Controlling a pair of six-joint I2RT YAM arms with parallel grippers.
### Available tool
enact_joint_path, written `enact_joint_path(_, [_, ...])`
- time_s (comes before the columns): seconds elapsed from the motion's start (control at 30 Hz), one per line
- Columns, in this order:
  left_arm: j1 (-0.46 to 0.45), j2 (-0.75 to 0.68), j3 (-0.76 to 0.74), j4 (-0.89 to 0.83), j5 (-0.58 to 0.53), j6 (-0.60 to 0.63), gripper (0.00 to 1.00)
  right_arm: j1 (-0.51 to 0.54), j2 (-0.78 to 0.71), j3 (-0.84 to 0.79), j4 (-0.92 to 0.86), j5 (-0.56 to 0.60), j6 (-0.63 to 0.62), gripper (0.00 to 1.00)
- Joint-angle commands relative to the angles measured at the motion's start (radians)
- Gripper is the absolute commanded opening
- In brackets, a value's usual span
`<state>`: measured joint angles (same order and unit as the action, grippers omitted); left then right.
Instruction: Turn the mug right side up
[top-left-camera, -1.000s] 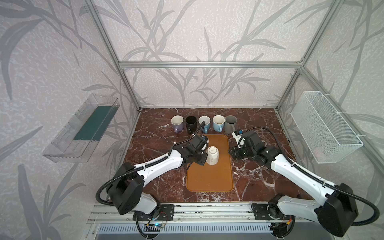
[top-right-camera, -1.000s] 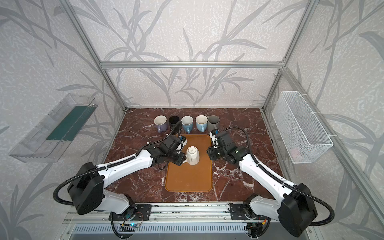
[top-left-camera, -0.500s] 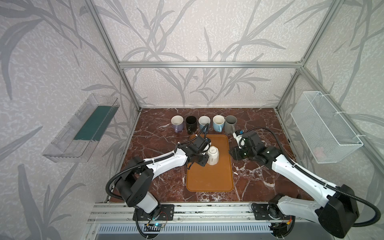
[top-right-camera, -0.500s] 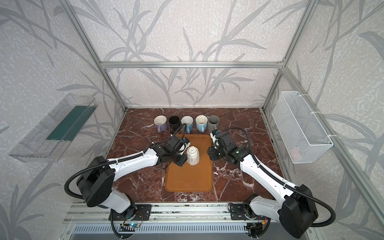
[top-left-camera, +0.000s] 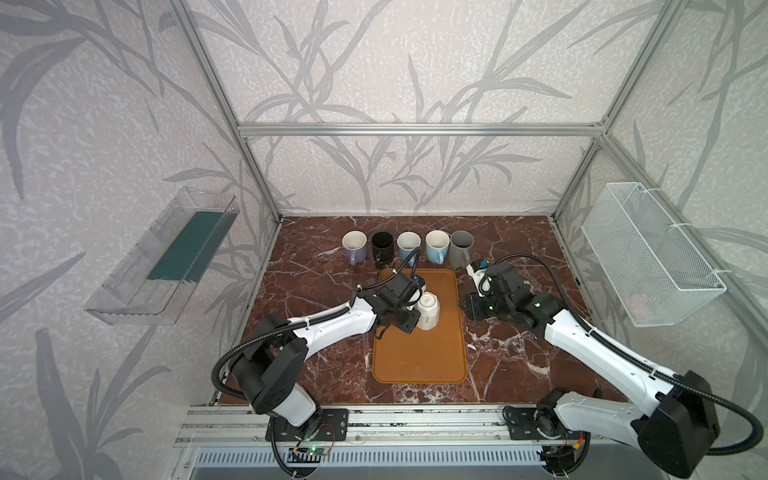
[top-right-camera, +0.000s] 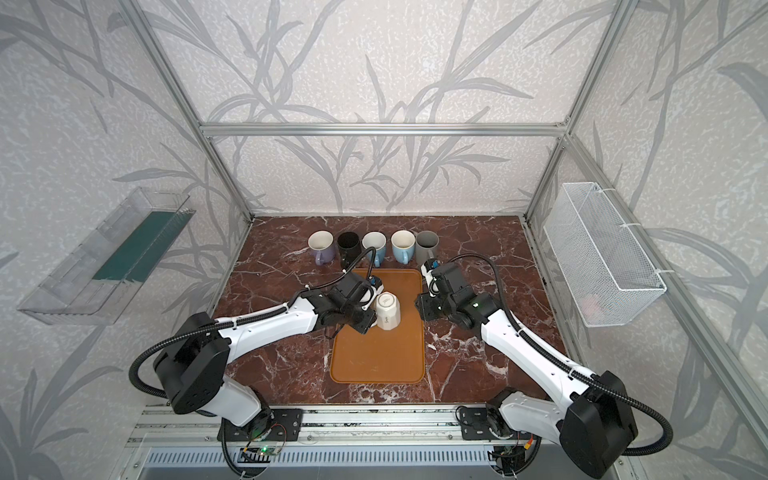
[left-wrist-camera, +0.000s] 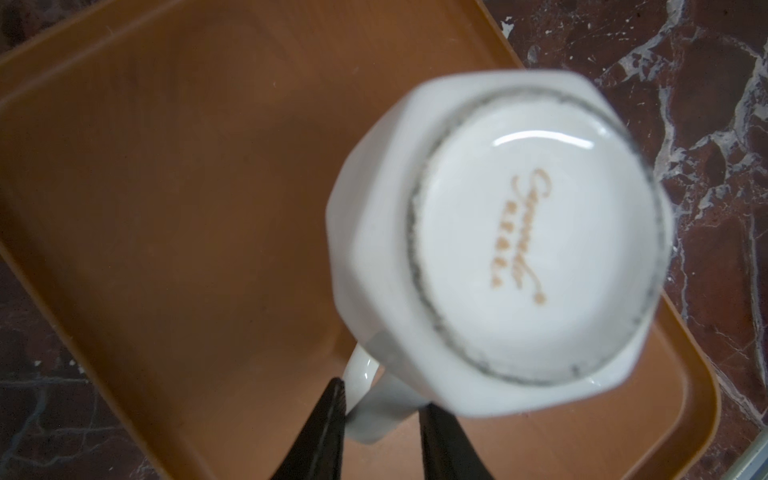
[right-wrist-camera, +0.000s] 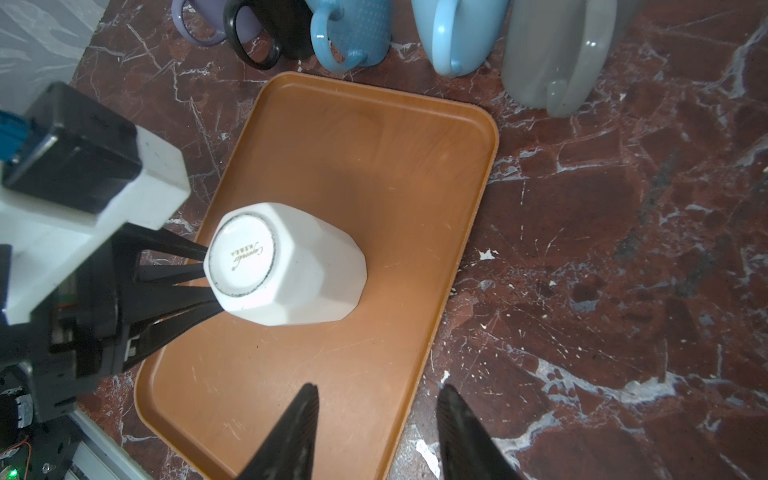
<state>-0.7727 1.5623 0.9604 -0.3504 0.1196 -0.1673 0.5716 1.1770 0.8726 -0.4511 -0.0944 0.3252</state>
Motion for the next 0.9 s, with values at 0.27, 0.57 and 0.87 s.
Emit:
enact_joint_path(0.27, [-0.029,0.069,0.073,-0.047,-0.034,0.006,0.33,0.004,-0.009,-0.008,-0.009,0.01,0.005,0.48])
enact_joint_path(0.57, [-0.03,0.126,0.131,-0.102,-0.055,0.021,0.3,0.004,-0.017,-0.025,0.004,0.016,0.011,0.48])
enact_joint_path(0.87, [-0.031,0.158,0.177,-0.162,-0.05,0.042,0.28,0.002,-0.016,-0.037,0.02,0.021,0.01,0.48])
